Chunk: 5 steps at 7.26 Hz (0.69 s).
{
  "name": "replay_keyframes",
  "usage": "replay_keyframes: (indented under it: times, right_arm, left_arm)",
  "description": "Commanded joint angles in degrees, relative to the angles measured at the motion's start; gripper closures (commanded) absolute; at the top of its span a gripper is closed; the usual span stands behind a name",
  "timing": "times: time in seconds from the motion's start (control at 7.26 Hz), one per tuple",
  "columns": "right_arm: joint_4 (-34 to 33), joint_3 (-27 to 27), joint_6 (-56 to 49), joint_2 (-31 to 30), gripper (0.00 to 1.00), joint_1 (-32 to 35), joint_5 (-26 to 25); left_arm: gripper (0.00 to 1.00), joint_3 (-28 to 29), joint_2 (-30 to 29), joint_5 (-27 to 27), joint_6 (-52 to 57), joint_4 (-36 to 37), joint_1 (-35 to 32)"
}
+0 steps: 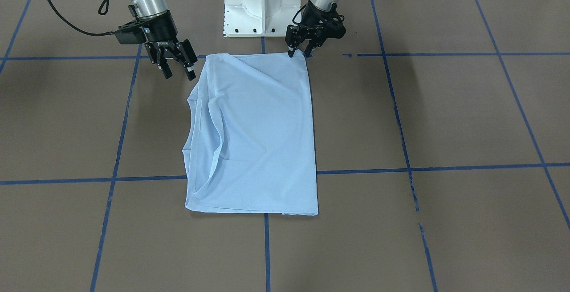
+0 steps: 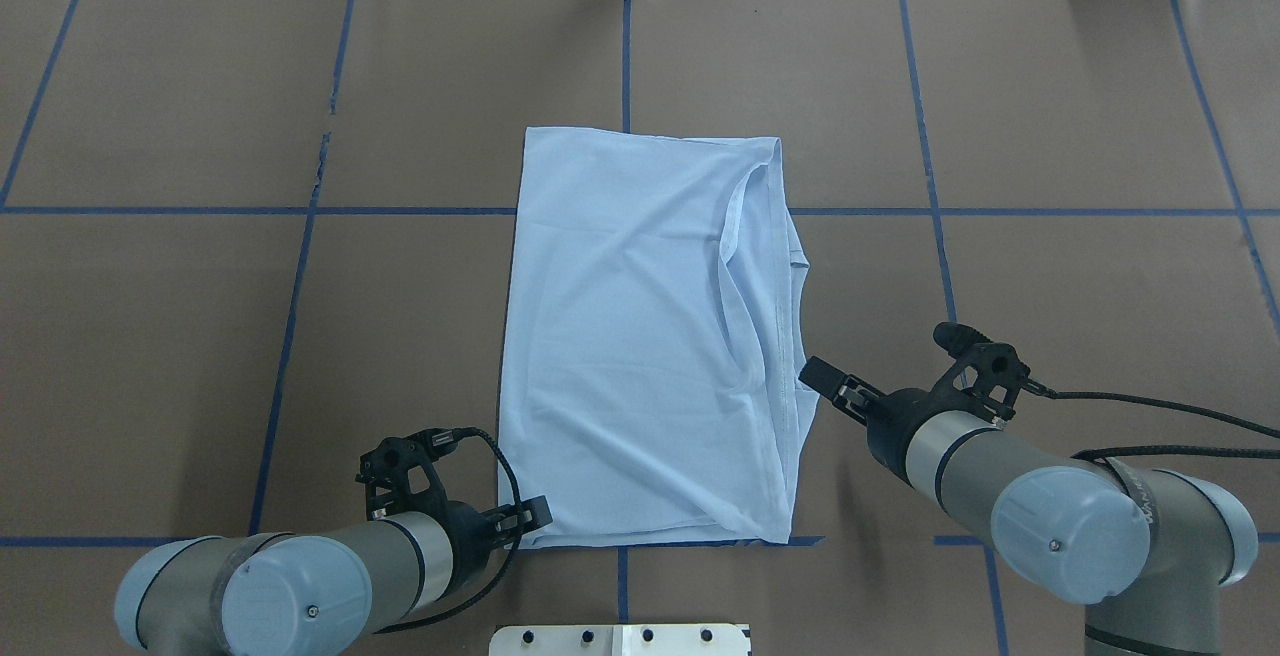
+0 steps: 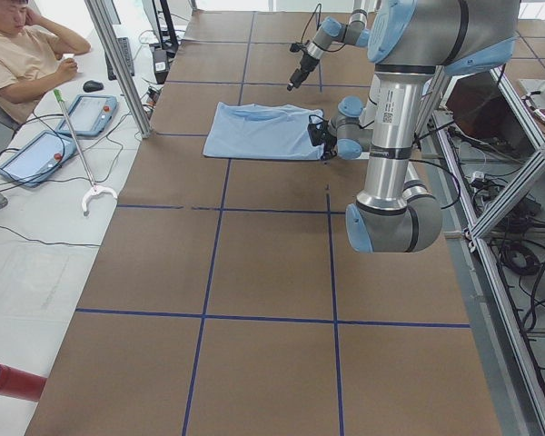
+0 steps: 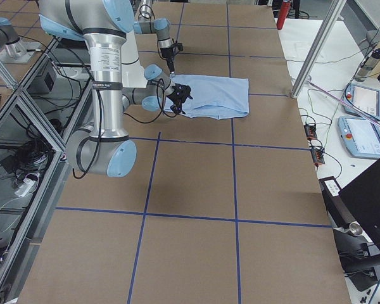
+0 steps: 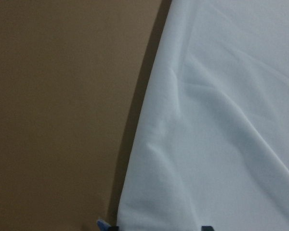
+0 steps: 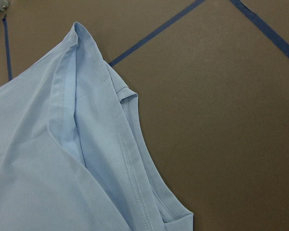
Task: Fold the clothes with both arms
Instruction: 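Grasp the shirt's near corners with both grippers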
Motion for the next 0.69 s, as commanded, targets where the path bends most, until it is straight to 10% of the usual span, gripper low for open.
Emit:
replay_keyframes:
  times: [0.0,0.55]
  right_arm:
    - [0.00,-0.04,0.01,0.00,0.00,-0.01,0.00]
    - [0.09,-0.30,0.19,0.00,0.00,-0.01,0.00]
  left_arm:
    - [0.35,0.17,-0.05,-0.03,0.12,0.17,-0.05]
    - [0.35,2.01,-1.19,-0.12,0.03,0.17,0.04]
